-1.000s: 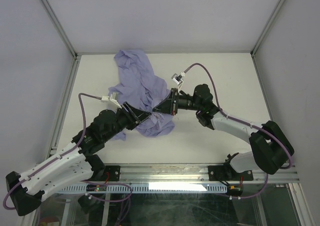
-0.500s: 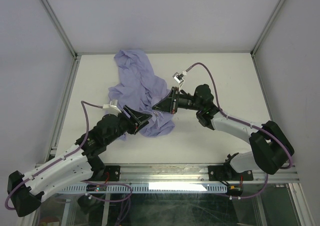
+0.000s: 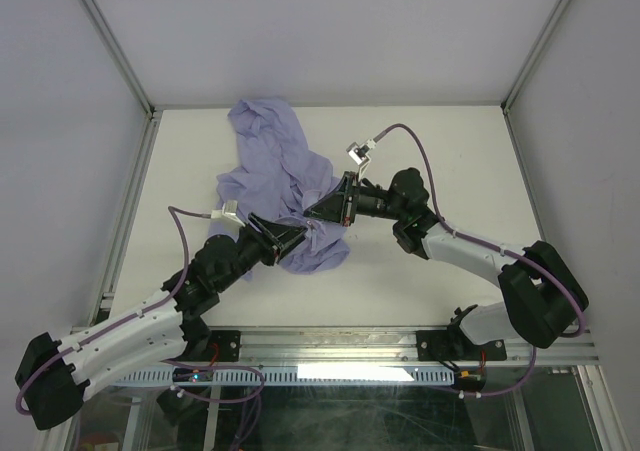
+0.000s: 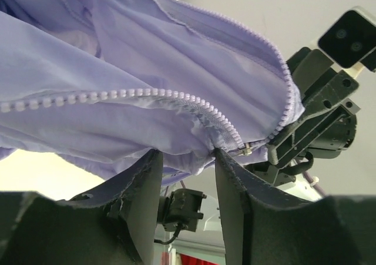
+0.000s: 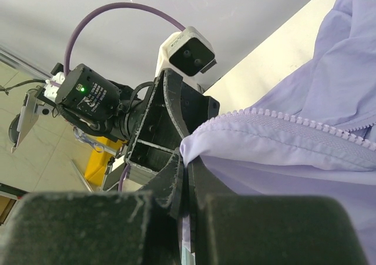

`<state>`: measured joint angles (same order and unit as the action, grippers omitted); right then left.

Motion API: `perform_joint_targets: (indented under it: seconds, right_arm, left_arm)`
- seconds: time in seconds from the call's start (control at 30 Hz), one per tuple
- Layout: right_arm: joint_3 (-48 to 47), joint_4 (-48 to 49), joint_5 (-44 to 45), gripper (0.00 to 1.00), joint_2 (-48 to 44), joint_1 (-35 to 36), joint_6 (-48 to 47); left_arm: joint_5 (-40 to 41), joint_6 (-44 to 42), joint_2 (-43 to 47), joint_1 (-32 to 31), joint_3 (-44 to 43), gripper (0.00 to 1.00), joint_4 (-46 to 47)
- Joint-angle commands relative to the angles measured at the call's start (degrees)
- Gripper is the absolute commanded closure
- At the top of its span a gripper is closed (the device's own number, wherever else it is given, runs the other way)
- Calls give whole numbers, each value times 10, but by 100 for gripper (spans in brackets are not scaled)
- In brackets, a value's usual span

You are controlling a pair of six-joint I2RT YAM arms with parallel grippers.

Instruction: Zip up the jacket

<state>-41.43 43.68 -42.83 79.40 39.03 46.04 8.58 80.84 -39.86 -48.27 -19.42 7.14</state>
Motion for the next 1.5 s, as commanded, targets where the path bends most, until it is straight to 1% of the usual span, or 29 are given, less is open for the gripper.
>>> perform_joint_targets:
  seconds: [0.0, 0.27, 0.33, 0.37, 0.47, 0.63, 0.73, 0.8, 0.97, 1.03, 1.1, 1.23, 1.27, 1.3, 1.33, 1.4, 1.47]
  right_arm:
    - [-7, 45, -1, 100, -7, 5, 7]
    - [-7, 49, -2, 100, -7, 5, 11]
    - [-7, 51, -2, 100, -7, 5, 14]
    - [-6, 52, -2, 100, -6, 5, 16]
    - [-5, 56, -1, 100, -5, 5, 18]
    - [-7, 55, 0, 100, -2, 5, 17]
    - [-13, 52, 0, 100, 0, 5, 11]
    - [-27, 47, -2, 100, 5, 5, 5]
    - [-75, 17, -5, 100, 33, 4, -17]
    - [-92, 4, -7, 100, 44, 4, -30]
    - [-106, -30, -7, 100, 41, -1, -40]
    - [-113, -131, -7, 100, 9, -19, -40]
    - [-115, -164, -5, 100, -3, -24, -89]
    - [-121, -206, 11, 100, -15, -28, -111]
    - [-128, -251, 25, 60, -29, -32, -171]
    - [-144, -356, 60, 49, -57, -33, -227]
    - [-157, -432, 88, 44, -82, -33, -269]
  left_arm:
    - [-1, -17, -4, 3, 0, 60, 114]
    - [-1, -14, -7, 4, 20, 58, 159]
    - [-2, -12, -8, 3, 26, 60, 169]
    - [-3, -12, -9, 3, 28, 62, 175]
    - [-7, -17, -9, 4, 29, 77, 186]
    - [-11, -28, 7, 3, 30, 100, 182]
    - [-16, -38, 14, 3, 28, 100, 171]
    - [-34, -52, 9, 3, 18, 100, 159]
    - [-106, -112, -52, 4, -53, 100, 95]
    - [-106, -117, -58, 4, -61, 100, 82]
    - [-88, -115, -48, 3, -61, 100, 66]
    - [-70, -113, -40, 5, -71, 100, 44]
    - [-71, -114, -42, 4, -75, 100, 37]
    - [-72, -115, -43, 4, -80, 100, 31]
    - [-75, -117, -44, 4, -84, 100, 27]
    - [-78, -121, -47, 5, -92, 100, 22]
    - [-82, -121, -50, 5, -98, 100, 19]
